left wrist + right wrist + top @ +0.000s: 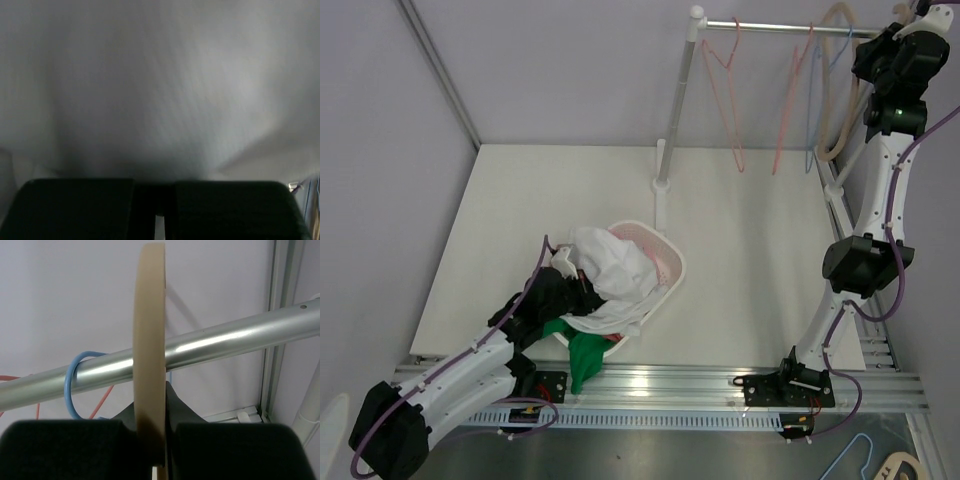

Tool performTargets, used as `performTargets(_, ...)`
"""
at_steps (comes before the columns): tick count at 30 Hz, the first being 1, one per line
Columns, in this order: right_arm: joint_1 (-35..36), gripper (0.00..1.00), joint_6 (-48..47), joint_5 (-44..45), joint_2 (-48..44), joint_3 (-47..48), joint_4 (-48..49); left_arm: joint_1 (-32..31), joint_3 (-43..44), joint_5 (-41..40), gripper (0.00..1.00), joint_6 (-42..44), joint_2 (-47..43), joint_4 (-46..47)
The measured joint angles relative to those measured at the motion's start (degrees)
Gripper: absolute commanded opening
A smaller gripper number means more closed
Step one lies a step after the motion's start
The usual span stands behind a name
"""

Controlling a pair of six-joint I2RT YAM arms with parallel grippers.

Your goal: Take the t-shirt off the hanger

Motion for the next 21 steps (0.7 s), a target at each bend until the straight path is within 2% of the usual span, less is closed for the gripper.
performTargets(10, 0.0, 0.0, 0.3, -0.5, -0.5, -3.3, 2.1, -0.2, -1.3, 3.6, 0.01, -2.8, 4.2, 5.0)
performTargets(21, -0.2, 0.0, 0.9, -1.4, -1.6, -7.3, 1.1, -0.2, 0.9, 2.1, 0.04, -1.7, -1.4, -1.6)
